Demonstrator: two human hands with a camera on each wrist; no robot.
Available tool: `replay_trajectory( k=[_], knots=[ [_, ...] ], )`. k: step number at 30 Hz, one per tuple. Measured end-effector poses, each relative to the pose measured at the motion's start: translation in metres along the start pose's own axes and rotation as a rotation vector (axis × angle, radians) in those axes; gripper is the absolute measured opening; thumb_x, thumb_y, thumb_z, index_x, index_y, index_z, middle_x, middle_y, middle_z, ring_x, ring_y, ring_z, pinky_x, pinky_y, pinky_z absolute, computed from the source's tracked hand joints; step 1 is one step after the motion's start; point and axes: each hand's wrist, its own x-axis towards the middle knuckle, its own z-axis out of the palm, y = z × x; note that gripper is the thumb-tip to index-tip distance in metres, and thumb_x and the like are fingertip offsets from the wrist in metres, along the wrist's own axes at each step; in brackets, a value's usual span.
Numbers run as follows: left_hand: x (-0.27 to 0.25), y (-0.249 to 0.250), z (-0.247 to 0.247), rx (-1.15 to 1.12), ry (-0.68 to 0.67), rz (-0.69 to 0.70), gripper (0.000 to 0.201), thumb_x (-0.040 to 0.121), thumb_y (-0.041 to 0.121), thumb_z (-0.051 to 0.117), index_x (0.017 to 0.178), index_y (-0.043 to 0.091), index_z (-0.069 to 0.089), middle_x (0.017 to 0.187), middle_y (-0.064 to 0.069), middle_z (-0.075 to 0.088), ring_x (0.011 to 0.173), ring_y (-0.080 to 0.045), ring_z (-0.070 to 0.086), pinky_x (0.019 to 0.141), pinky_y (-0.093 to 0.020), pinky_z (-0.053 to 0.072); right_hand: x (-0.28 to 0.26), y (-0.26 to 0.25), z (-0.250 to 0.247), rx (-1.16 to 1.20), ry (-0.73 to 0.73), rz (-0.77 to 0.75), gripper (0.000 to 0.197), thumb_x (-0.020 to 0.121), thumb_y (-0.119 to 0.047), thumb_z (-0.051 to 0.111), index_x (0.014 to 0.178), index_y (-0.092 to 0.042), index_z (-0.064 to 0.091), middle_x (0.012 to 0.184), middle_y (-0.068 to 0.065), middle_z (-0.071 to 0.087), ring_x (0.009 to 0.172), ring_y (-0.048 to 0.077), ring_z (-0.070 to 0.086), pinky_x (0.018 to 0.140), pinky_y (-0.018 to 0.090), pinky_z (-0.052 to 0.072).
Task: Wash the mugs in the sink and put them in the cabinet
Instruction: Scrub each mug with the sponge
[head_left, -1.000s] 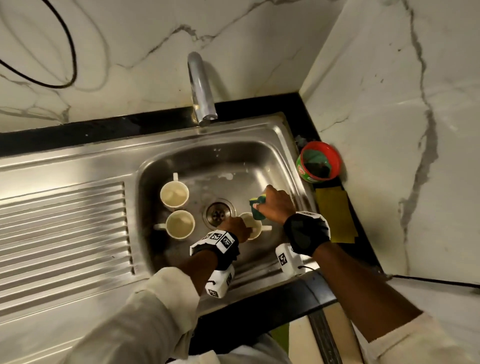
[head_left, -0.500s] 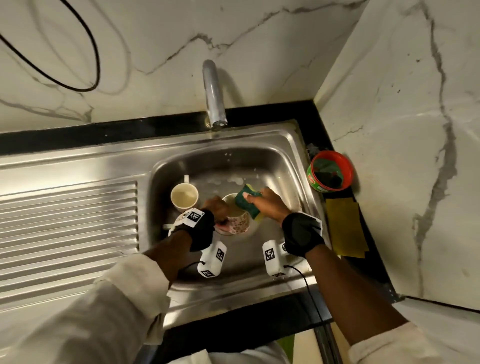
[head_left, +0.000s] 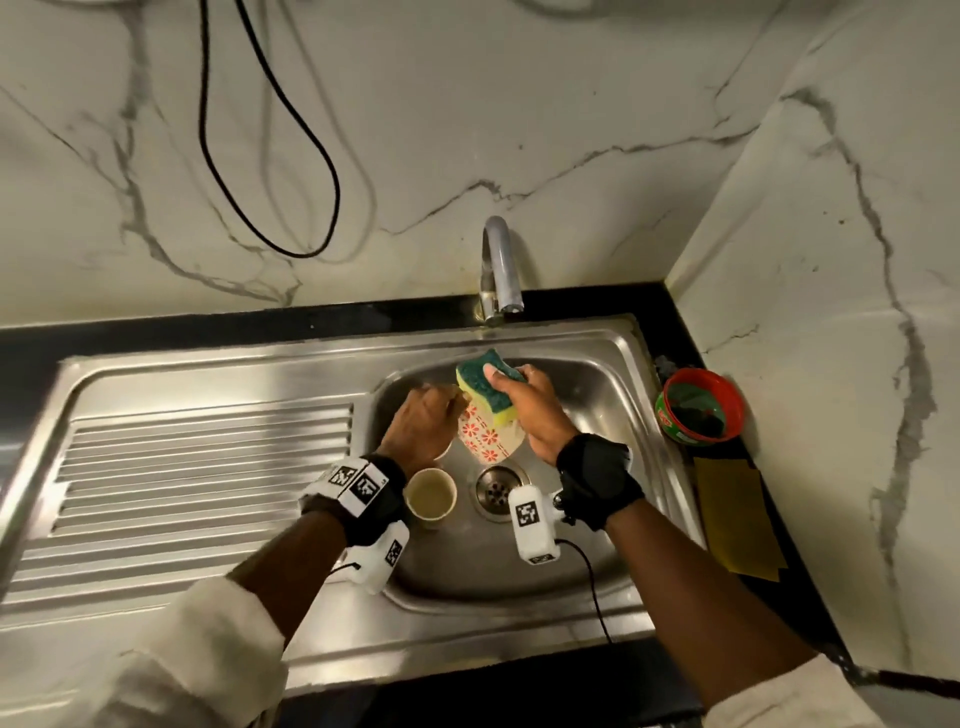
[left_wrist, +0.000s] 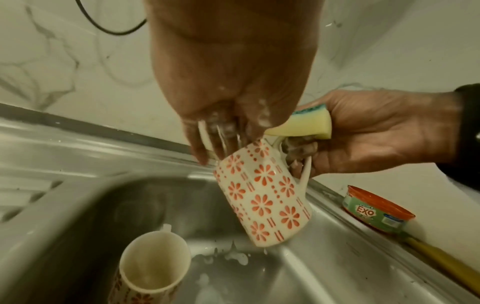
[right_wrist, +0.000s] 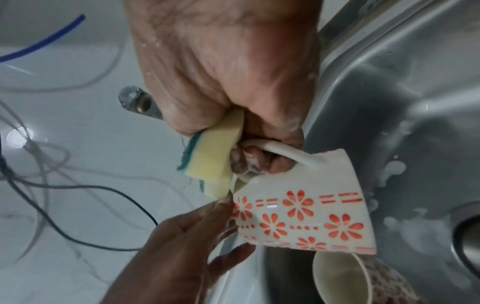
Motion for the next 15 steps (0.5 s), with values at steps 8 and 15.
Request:
replay_trajectory(
  k=[8,15],
  knots=[
    [0.001,0.003,-0.001,-0.134,0.095,-0.222,0.031,0.087,0.032,0.067,0.107,0.009,0.064,0.106,-0.004,0.068,0.096,-0.021,0.063,0.081,-0.028,0.048,-0.010,-0.016,0.025,0.112,0.058,0.031,0.034,0.095,-0.027,0.062,0.115,-0.004,0.047,0.109,0.017,0.068,0.084,0.022,0.068,0.068,0.033,0.057],
    [-0.002,0.013,-0.017,-1.027,-0.180,-0.647,0.024,0.099,0.008,0.051,0.116,-0.003,0.062,0.113,-0.029,0.066,0.083,-0.038,0.069,0.062,-0.043,0.062,-0.012,-0.010,0.032,-0.350,-0.011,-0.101,0.043,0.089,-0.050,0.059,0.110,-0.014,0.049,0.109,0.004,0.067,0.099,0.019,0.066,0.092,0.048,0.053]
  ],
)
